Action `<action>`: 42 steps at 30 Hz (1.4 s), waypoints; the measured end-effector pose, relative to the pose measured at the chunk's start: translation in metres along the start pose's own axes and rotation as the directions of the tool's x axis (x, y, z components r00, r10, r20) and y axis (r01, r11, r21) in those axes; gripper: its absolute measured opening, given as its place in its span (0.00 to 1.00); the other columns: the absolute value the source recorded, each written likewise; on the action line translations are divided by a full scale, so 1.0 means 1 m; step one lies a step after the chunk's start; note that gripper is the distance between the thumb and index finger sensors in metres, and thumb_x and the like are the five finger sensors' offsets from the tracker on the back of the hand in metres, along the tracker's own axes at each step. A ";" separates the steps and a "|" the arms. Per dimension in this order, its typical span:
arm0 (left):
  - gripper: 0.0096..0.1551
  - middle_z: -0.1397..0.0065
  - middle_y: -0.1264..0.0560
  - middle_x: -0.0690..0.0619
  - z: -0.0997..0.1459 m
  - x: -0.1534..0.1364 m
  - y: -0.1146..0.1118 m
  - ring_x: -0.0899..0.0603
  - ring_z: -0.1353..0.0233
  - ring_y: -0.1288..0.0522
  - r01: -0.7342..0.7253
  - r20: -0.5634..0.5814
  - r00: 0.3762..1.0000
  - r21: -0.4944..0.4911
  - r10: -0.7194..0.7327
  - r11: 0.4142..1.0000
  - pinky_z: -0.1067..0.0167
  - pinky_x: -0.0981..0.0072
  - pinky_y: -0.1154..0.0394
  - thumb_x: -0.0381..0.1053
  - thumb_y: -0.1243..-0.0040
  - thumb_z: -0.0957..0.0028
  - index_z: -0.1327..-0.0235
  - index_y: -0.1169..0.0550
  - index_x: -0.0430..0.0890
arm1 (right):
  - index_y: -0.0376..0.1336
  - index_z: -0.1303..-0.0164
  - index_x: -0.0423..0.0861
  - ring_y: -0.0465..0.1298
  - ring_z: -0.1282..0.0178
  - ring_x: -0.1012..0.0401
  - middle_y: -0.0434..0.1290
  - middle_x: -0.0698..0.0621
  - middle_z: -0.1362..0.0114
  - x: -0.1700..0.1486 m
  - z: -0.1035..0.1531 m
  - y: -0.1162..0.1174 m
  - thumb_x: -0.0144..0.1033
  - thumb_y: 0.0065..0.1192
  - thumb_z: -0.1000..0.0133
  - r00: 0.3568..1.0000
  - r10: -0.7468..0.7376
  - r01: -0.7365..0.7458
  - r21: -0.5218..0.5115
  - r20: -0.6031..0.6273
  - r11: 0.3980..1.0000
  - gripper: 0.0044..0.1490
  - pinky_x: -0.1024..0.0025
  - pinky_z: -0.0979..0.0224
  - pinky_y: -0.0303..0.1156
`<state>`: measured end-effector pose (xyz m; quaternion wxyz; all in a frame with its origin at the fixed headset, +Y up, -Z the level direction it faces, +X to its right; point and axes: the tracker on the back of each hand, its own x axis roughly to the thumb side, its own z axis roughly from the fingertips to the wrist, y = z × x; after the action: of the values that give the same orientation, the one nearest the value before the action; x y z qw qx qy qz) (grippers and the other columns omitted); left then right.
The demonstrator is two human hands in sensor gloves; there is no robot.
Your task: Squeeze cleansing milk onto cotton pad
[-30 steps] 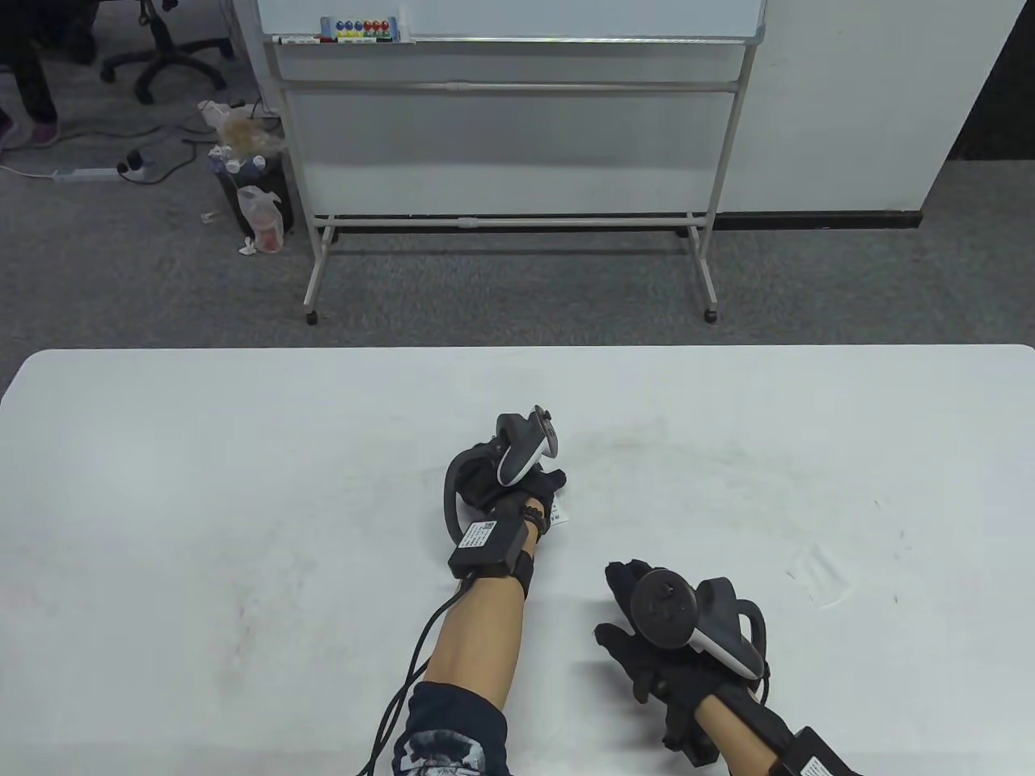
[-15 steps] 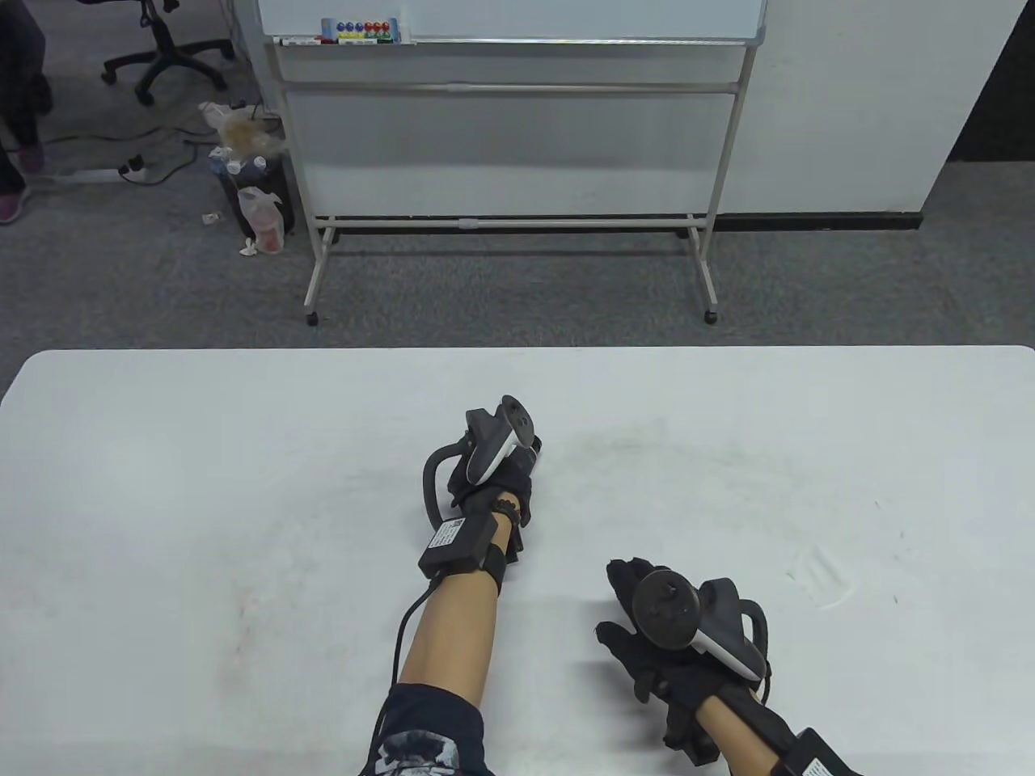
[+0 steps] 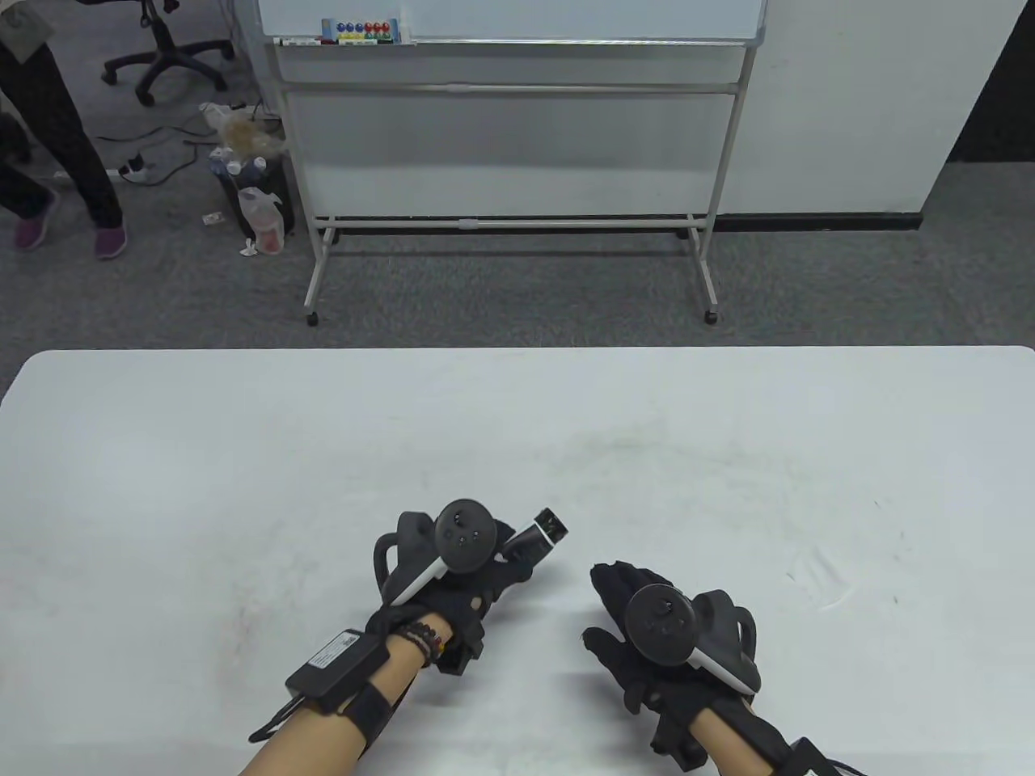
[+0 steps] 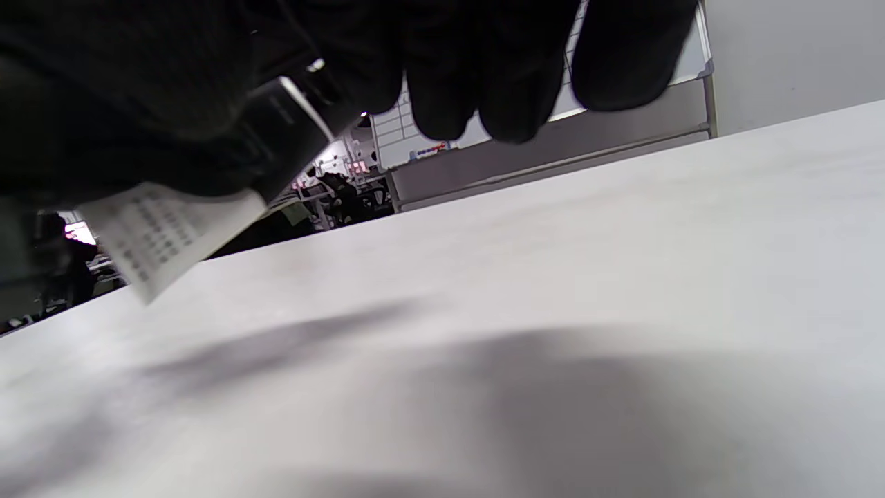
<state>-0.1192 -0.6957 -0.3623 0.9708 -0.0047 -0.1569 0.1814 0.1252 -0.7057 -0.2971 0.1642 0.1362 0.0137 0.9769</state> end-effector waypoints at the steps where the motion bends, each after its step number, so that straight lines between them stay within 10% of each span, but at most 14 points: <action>1: 0.29 0.55 0.11 0.54 0.010 0.000 -0.001 0.53 0.60 0.10 -0.013 0.017 1.000 -0.002 0.013 1.000 0.61 0.61 0.13 0.63 0.26 0.60 0.50 0.18 0.48 | 0.54 0.18 0.49 0.66 0.17 0.44 0.62 0.44 0.16 0.002 0.001 -0.001 0.60 0.60 0.51 1.000 0.003 -0.003 -0.002 0.008 1.000 0.51 0.43 0.23 0.63; 10: 0.29 0.55 0.12 0.53 0.059 -0.012 -0.020 0.51 0.59 0.10 -0.184 0.187 0.966 0.002 0.181 0.983 0.59 0.58 0.13 0.61 0.25 0.60 0.50 0.18 0.48 | 0.55 0.20 0.48 0.73 0.22 0.48 0.67 0.45 0.20 0.020 0.007 0.004 0.56 0.61 0.51 0.988 -0.049 0.065 -0.101 0.148 0.993 0.49 0.48 0.28 0.70; 20: 0.29 0.55 0.12 0.52 0.067 0.002 -0.017 0.50 0.59 0.11 -0.056 0.294 0.954 -0.020 0.059 0.998 0.60 0.58 0.14 0.61 0.26 0.59 0.49 0.19 0.46 | 0.56 0.22 0.47 0.82 0.34 0.50 0.76 0.45 0.29 0.040 0.014 0.008 0.49 0.62 0.50 0.948 0.017 0.036 -0.160 0.318 0.986 0.45 0.54 0.36 0.77; 29: 0.30 0.56 0.12 0.50 0.073 0.025 -0.014 0.50 0.61 0.12 0.097 0.379 0.918 0.070 -0.116 0.993 0.61 0.58 0.14 0.59 0.26 0.58 0.49 0.19 0.43 | 0.61 0.28 0.44 0.88 0.49 0.53 0.81 0.42 0.37 0.067 0.023 0.014 0.44 0.58 0.52 0.924 0.328 -0.251 -0.335 0.198 0.908 0.40 0.65 0.48 0.83; 34: 0.29 0.54 0.13 0.51 0.074 0.032 -0.014 0.49 0.58 0.13 0.223 0.409 0.876 0.124 -0.255 0.967 0.59 0.57 0.15 0.60 0.27 0.59 0.47 0.19 0.47 | 0.71 0.40 0.49 0.90 0.54 0.56 0.85 0.51 0.42 0.051 0.020 0.008 0.29 0.57 0.53 0.953 0.203 -0.093 -0.419 0.225 0.903 0.29 0.68 0.52 0.86; 42: 0.34 0.57 0.12 0.50 0.065 0.016 -0.021 0.49 0.61 0.13 -0.004 0.456 0.888 -0.117 0.057 0.993 0.60 0.55 0.15 0.62 0.27 0.61 0.46 0.18 0.45 | 0.63 0.27 0.46 0.86 0.40 0.52 0.78 0.44 0.31 0.025 0.002 -0.001 0.33 0.55 0.48 0.919 -0.337 0.328 0.077 0.204 0.942 0.34 0.63 0.42 0.84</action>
<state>-0.1174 -0.7131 -0.2942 0.9015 -0.0188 -0.3916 0.1835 0.1030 -0.6966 -0.2885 0.3251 0.2398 0.0388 0.9139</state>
